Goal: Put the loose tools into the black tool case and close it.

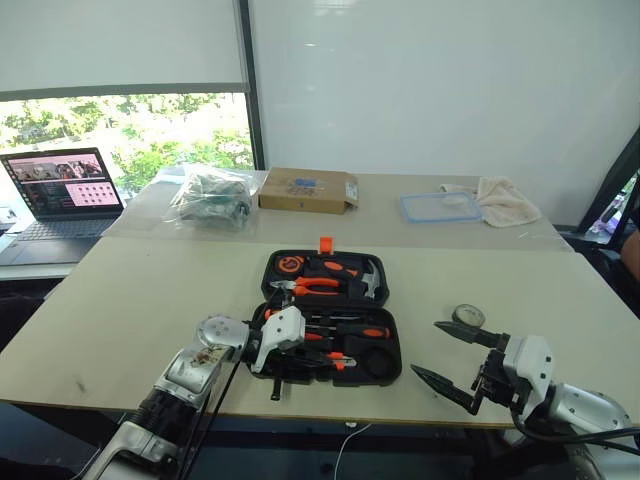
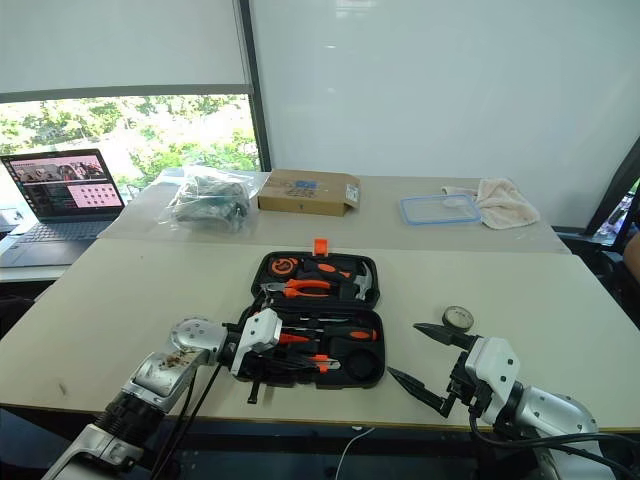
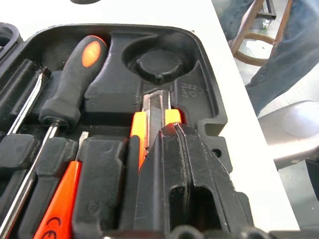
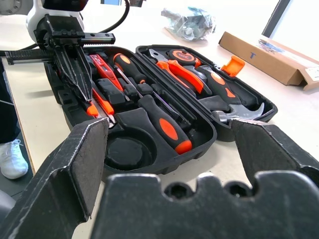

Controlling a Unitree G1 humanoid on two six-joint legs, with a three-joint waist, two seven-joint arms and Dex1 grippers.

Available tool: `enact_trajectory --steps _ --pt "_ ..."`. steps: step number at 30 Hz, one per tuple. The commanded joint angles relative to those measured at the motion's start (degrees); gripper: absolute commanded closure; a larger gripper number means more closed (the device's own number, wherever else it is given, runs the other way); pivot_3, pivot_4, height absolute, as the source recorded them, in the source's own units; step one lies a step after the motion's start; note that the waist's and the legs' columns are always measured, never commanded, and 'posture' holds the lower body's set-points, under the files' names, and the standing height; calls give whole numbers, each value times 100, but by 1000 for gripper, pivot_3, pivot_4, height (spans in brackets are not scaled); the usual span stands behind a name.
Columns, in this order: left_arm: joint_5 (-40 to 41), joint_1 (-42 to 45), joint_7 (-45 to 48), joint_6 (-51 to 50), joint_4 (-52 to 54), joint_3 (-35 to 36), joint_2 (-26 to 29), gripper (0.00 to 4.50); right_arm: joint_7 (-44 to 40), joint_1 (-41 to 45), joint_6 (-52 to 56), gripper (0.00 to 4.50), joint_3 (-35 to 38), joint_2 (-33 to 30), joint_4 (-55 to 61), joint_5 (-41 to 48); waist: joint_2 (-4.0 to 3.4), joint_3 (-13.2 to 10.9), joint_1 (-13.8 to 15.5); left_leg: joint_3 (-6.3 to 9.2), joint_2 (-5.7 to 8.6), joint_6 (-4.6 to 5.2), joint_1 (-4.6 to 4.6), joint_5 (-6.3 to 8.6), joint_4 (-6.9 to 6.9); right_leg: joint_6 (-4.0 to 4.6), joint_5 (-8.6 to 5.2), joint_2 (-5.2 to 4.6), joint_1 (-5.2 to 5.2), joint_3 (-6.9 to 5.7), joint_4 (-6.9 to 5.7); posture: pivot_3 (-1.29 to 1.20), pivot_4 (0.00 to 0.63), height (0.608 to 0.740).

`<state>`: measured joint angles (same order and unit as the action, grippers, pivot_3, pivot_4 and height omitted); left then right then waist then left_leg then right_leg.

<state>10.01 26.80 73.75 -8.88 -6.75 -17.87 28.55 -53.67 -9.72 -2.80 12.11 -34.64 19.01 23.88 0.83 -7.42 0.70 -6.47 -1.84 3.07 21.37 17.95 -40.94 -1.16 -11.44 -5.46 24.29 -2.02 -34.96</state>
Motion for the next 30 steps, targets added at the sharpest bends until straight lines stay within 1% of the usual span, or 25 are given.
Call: enact_trajectory --steps 1,5,6,9,13,14,17,20,21,23,25,26,28,29,30 --pt "-384 -85 -116 -189 -39 -270 153 4475 -6 21 -117 0 86 -8 138 129 0 0 -1 0 0 0 -2 0 1 1 0 0 -1 0 0 0 150 740" --pt "-574 -43 -309 -607 -69 -421 199 4475 -22 21 -112 0 88 -16 143 138 0 0 -1 0 0 0 -9 0 3 1 -1 0 -7 1 -1 0 150 740" --pt "-578 -40 -324 -848 -22 -487 210 4475 -26 22 -106 0 85 -17 152 143 0 0 0 0 0 0 -12 0 2 2 -1 0 -10 1 -1 0 150 740" --pt "-544 -66 -315 -1381 136 -631 286 4475 -34 14 -84 0 90 -23 187 169 1 1 2 0 -1 -1 -19 -1 2 28 -18 -2 -15 1 -4 0 150 740" --pt "-371 -151 -353 -1423 245 -527 286 4475 -51 -19 -74 0 133 -43 213 206 -1 2 -3 0 -2 -2 -24 -1 4 29 -20 1 -16 3 -7 0 150 740" --pt "-261 -164 -345 -1288 250 -414 250 4475 -57 -43 -71 0 171 -60 224 232 -1 2 -4 0 -3 -2 -24 -1 5 27 -18 1 -15 4 -7 0 150 740" --pt "308 -175 -322 -515 197 268 10 4475 -59 -194 34 0 385 -139 300 410 0 2 -2 -1 -3 -2 -23 -1 9 26 -17 0 -11 6 -7 0 150 740" --pt "908 -210 -147 -104 225 1037 81 4475 -114 -534 146 0 766 -281 366 587 12 -15 -1 -1 -4 -2 -8 -1 9 25 -14 -2 3 3 -6 0 150 740" --pt "1088 -250 -65 -7 226 1263 150 3976 -143 -677 130 0 897 -319 359 592 21 -27 3 0 -5 -2 -3 -1 8 24 -13 -3 6 2 -6 0 150 740" --pt "1133 -389 26 469 165 1635 409 3425 -153 -995 75 0 1192 -350 343 594 28 -33 2 3 -7 -3 4 -1 8 17 -9 -5 9 -6 -4 0 150 740" --pt "1317 -592 193 734 82 2037 645 2753 -153 -1304 -18 0 1480 -328 310 547 26 -34 -1 3 -6 -3 4 -1 10 11 -6 -7 9 -8 -1 0 150 740" --pt "1424 -713 304 677 87 2176 804 2333 -144 -1423 -40 0 1595 -305 291 533 25 -34 -8 2 -5 -3 3 0 15 10 -6 -9 9 -7 0 0 150 740" --pt "1656 -987 544 609 115 2494 1115 1650 -107 -1689 -97 0 1833 -241 193 478 23 -38 -22 0 -7 -7 0 4 18 11 -9 -9 9 -7 0 0 150 740" --pt "1750 -1125 622 569 54 2702 1292 1294 40 -1857 76 0 1962 -212 165 455 24 -39 -16 -1 -8 -9 0 5 19 10 -13 -9 10 -8 0 0 150 740" --pt "1853 -1241 691 498 -15 2881 1440 829 235 -1996 334 0 2076 -185 157 460 26 -42 -13 0 -8 -9 -1 6 19 8 -17 -9 10 -8 1 0 150 740"
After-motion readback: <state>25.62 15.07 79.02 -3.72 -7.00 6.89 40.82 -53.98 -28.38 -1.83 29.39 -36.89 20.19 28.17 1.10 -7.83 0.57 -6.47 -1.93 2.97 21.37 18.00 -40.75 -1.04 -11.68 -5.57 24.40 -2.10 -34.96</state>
